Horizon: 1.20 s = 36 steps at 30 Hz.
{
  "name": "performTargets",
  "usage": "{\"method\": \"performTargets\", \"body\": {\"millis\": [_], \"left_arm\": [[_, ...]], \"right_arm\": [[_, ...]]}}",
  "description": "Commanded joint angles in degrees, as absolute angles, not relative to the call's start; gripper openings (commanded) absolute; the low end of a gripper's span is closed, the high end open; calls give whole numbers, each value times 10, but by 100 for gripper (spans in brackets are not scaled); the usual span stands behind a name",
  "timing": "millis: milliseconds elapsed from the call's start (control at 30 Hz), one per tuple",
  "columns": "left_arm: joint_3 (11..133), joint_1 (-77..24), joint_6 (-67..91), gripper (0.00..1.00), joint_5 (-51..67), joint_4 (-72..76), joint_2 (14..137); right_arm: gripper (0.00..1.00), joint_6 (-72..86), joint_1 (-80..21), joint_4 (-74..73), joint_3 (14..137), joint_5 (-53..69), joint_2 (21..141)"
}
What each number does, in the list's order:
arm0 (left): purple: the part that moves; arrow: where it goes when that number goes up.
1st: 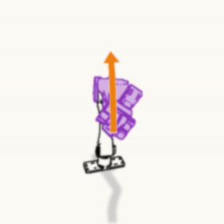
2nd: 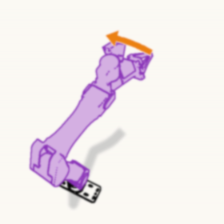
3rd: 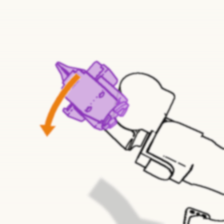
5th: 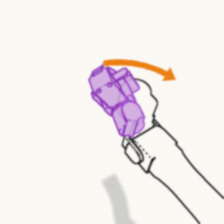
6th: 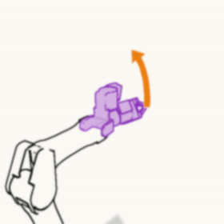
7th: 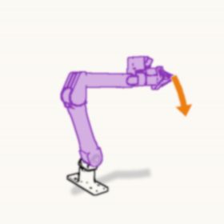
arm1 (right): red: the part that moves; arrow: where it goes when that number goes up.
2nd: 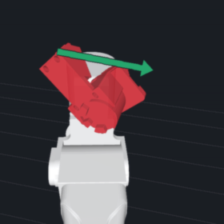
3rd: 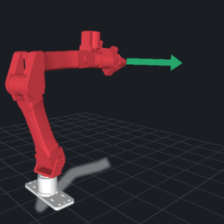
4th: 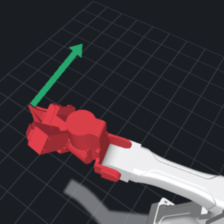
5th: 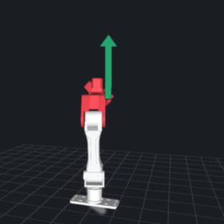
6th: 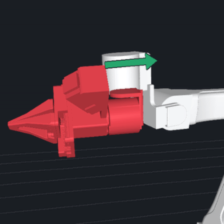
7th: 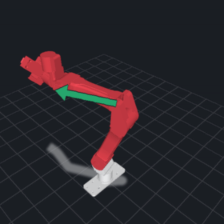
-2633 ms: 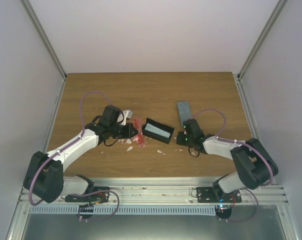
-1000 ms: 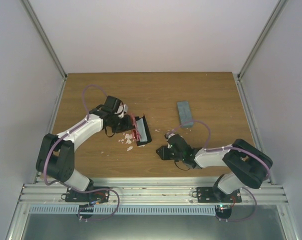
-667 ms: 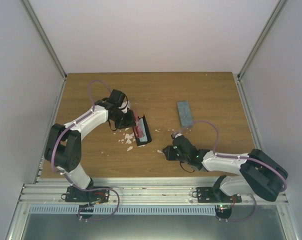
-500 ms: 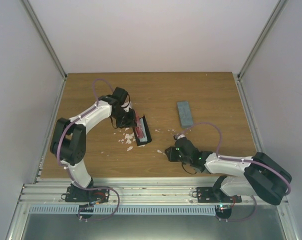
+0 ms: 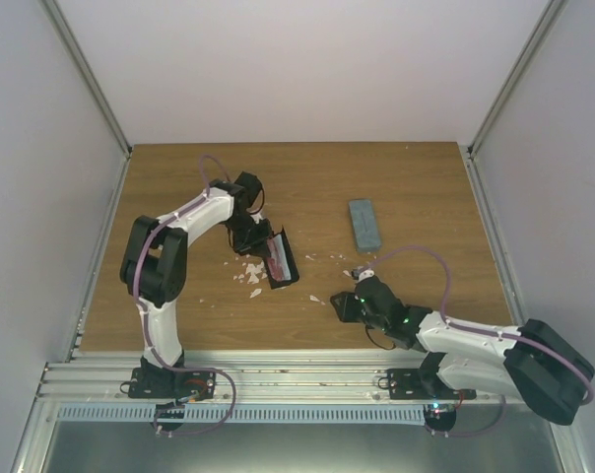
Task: Organize the sunglasses
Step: Place the sunglasses in the sunglasses case.
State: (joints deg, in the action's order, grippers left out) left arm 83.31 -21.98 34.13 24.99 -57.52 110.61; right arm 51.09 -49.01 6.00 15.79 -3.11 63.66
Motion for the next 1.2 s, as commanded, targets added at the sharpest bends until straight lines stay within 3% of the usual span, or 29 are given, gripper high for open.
{"method": "performTargets", "body": {"millis": [0,833,1167], "left_arm": [[865,-225,352,0,254,-606,1139],[932,-226,345,1,240,-661,1189],[930,-227,336,7,247,-649,1202]], "right_arm": [[25,521,-494,54,139,-52,603],[28,531,-493,62,126,-67,610],[27,532,-494,73,126,-64,625]]}}
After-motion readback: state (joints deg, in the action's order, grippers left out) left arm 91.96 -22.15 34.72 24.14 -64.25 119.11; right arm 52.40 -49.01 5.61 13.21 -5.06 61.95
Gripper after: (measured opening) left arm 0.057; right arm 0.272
